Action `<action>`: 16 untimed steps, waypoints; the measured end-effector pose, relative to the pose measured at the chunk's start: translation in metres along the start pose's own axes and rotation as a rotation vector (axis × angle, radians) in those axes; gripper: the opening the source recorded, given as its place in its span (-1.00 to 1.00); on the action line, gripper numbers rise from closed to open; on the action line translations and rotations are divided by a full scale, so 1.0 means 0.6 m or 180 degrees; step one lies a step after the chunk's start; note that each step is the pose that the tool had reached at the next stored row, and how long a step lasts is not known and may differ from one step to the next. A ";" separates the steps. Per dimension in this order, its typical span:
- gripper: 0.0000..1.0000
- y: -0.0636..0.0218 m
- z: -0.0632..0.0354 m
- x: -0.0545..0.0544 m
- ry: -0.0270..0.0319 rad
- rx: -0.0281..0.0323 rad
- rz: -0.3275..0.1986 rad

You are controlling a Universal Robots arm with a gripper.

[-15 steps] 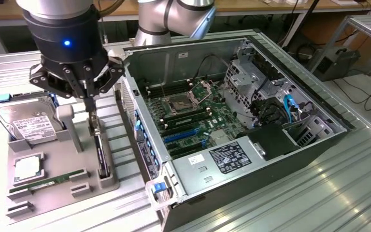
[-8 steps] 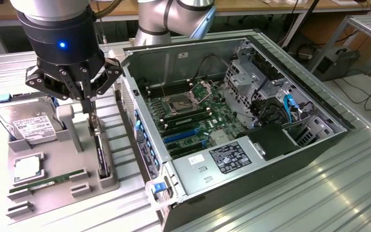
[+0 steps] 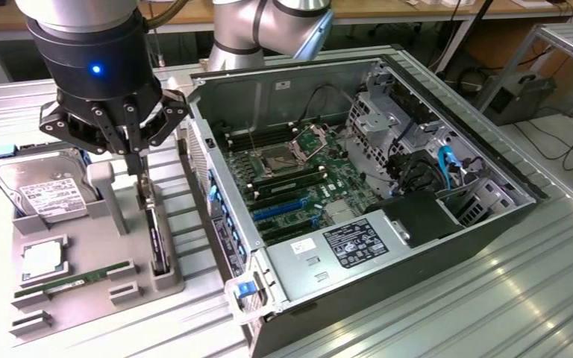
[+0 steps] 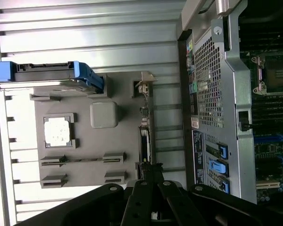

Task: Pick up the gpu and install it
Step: 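Pick up the gpu and move the gpu toward the slot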

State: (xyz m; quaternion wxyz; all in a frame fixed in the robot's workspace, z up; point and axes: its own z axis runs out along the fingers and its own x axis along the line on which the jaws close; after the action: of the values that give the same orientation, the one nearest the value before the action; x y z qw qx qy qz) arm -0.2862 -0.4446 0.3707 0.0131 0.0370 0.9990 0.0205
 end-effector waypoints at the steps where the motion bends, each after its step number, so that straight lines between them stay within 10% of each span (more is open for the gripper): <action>1: -0.79 0.000 0.000 0.000 0.0000 0.0000 0.0000; 8: -0.15 0.000 0.000 0.000 0.0000 0.0000 0.0000; 16: -0.15 -0.002 0.015 0.005 -0.0001 0.0000 0.0000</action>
State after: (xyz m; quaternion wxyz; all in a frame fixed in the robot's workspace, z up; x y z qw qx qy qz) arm -0.2890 -0.4451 0.3614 0.0132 0.0370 0.9990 0.0205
